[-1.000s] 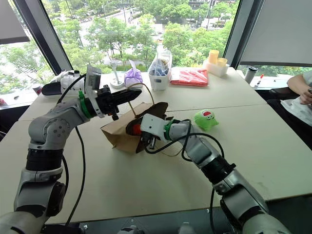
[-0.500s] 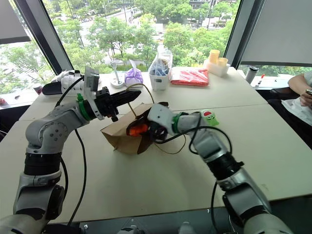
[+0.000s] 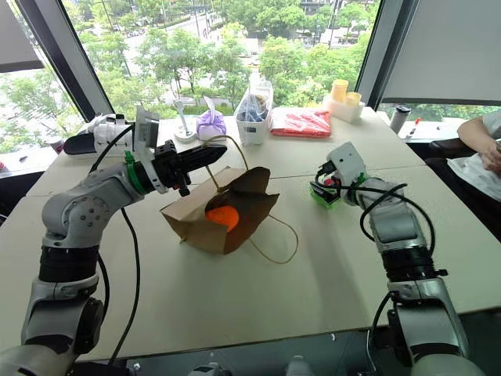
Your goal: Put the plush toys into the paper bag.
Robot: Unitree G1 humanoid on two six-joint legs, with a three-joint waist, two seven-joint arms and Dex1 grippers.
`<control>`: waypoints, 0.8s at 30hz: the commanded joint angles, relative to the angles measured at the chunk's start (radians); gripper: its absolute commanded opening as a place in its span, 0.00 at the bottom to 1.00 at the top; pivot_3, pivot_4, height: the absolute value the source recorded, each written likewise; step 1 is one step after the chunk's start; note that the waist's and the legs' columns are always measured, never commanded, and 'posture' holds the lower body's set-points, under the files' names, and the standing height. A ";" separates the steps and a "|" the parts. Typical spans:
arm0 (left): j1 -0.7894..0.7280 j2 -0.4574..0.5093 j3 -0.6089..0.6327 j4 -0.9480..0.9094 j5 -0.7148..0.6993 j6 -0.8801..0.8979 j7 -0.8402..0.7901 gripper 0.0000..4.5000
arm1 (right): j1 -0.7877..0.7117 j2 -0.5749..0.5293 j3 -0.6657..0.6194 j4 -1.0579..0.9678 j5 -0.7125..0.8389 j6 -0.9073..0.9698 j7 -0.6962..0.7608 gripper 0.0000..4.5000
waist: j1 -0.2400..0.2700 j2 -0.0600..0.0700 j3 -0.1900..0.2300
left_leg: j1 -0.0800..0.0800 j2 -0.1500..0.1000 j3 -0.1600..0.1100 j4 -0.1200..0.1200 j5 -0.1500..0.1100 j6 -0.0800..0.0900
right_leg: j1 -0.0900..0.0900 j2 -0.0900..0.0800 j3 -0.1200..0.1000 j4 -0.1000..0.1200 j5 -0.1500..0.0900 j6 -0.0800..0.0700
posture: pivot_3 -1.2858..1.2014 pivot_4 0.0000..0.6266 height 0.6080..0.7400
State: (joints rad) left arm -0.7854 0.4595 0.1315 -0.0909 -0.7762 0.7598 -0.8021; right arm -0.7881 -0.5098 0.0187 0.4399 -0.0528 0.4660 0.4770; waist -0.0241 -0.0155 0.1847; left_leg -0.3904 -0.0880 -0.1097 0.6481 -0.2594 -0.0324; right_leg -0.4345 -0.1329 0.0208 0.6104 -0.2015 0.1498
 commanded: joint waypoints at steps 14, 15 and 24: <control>0.012 0.026 0.042 -0.086 -0.041 0.008 0.063 0.00 | -0.197 0.071 0.056 0.652 -0.117 -0.405 -0.241 0.71 | 0.003 0.000 0.000 | 0.001 0.000 -0.002 0.001 0.000 -0.001 | 0.003 0.000 0.000 0.000 0.000 0.000 | 0.52 0.24 1.00; 0.013 0.026 0.042 -0.087 -0.042 0.008 0.064 0.00 | -0.199 0.069 0.057 0.654 -0.121 -0.410 -0.244 0.59 | 0.003 0.000 0.000 | 0.001 0.000 -0.002 0.001 0.000 -0.001 | 0.003 0.000 0.000 0.000 0.000 0.000 | 0.52 0.24 1.00; 0.000 0.010 0.037 -0.063 -0.037 -0.008 0.066 0.00 | -0.082 -0.002 0.026 0.179 -0.080 -0.256 -0.118 0.01 | 0.005 0.000 0.000 | 0.000 -0.001 -0.003 0.001 0.000 -0.001 | 0.003 0.000 0.000 0.000 0.000 0.000 | 0.52 0.24 1.00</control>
State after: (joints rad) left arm -0.7647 0.4667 0.1422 -0.1371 -0.7984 0.7740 -0.7352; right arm -0.8711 -0.4880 0.0663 0.8090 -0.1670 0.1574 0.3066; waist -0.0193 -0.0153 0.1848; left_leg -0.3911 -0.0887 -0.1127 0.6487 -0.2590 -0.0330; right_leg -0.4326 -0.1327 0.0205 0.6100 -0.2015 0.1499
